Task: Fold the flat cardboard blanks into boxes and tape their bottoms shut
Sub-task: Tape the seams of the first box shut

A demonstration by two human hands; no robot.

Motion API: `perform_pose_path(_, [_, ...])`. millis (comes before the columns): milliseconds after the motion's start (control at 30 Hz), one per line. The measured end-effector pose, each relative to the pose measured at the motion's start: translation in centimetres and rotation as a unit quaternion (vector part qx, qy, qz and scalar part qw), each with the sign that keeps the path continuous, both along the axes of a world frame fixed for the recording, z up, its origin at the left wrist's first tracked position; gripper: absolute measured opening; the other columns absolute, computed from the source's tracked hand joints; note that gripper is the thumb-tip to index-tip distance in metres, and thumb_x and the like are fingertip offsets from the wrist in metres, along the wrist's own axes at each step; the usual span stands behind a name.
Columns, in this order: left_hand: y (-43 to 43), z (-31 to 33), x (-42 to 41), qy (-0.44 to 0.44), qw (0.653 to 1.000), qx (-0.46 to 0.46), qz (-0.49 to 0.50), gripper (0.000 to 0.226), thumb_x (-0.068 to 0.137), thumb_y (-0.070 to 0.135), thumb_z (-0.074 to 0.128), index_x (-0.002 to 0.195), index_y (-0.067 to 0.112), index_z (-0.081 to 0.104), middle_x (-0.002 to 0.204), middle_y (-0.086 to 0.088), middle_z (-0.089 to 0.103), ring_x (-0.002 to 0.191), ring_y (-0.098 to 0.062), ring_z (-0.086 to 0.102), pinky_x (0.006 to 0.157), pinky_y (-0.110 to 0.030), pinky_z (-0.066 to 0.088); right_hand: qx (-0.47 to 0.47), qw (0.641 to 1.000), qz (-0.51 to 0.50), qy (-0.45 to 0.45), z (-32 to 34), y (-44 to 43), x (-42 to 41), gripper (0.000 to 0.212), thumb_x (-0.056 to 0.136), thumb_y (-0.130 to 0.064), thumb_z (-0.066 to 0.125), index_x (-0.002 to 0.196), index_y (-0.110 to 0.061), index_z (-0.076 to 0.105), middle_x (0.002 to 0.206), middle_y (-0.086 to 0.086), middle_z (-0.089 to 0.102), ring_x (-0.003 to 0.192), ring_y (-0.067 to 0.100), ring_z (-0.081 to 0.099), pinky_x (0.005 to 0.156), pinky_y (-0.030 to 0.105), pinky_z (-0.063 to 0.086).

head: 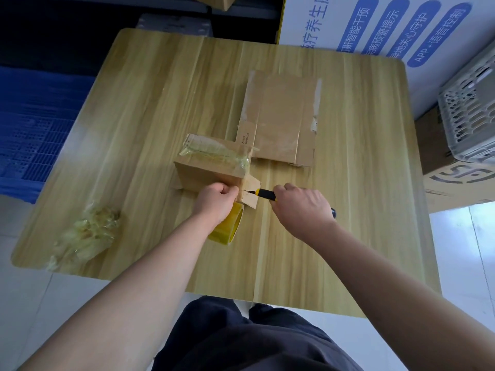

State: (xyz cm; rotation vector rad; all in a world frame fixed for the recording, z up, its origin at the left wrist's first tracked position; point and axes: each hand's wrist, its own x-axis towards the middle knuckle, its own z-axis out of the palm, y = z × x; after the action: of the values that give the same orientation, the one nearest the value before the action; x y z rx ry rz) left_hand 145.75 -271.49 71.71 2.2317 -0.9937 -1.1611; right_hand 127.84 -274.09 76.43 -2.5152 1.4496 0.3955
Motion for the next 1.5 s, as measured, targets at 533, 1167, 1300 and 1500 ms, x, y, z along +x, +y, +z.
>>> perform_pose_path(533, [-1.4, 0.0, 0.8, -0.008, 0.997, -0.024, -0.069, 0.068, 0.090, 0.071, 0.035, 0.065, 0.016, 0.066, 0.074, 0.000, 0.067, 0.075, -0.021, 0.062, 0.074, -0.034, 0.046, 0.012, 0.999, -0.026, 0.019, 0.7, -1.2, 0.4, 0.014, 0.101, -0.017, 0.038, 0.104, -0.014, 0.051, 0.081, 0.000, 0.047, 0.055, 0.019, 0.039, 0.055, 0.032, 0.032])
perform_pose_path(1167, [-3.1, 0.2, 0.4, -0.090, 0.992, -0.030, -0.079, 0.071, 0.087, 0.074, 0.033, 0.061, 0.014, 0.062, 0.070, -0.001, 0.067, 0.070, -0.022, 0.062, 0.063, -0.031, 0.044, 0.063, 0.990, -0.001, 0.128, 1.6, -2.7, -0.5, 0.013, 0.093, -0.006, 0.045, 0.092, -0.015, 0.054, 0.069, -0.001, 0.041, 0.071, 0.020, 0.049, 0.064, 0.028, 0.037])
perform_pose_path(1300, [-2.9, 0.2, 0.2, -0.085, 0.992, -0.025, -0.087, 0.073, 0.087, 0.074, 0.030, 0.061, 0.014, 0.063, 0.070, 0.001, 0.067, 0.069, -0.019, 0.061, 0.062, -0.030, 0.043, 0.109, 0.988, -0.076, 0.079, -2.2, -1.9, -2.5, 0.020, 0.099, -0.015, 0.038, 0.112, -0.012, 0.053, 0.087, 0.002, 0.052, 0.080, 0.023, 0.055, 0.068, 0.031, 0.039])
perform_pose_path(1500, [-2.2, -0.5, 0.4, -0.041, 0.996, -0.024, -0.071, 0.049, 0.064, 0.061, 0.057, 0.065, 0.013, 0.069, 0.069, 0.002, 0.070, 0.075, -0.022, 0.065, 0.075, -0.036, 0.051, 0.145, 0.977, -0.140, 0.063, -7.5, 1.0, -3.6, 0.049, 0.094, -0.006, 0.039, 0.141, -0.005, 0.028, 0.130, 0.014, 0.043, 0.116, 0.032, 0.047, 0.093, 0.037, 0.041])
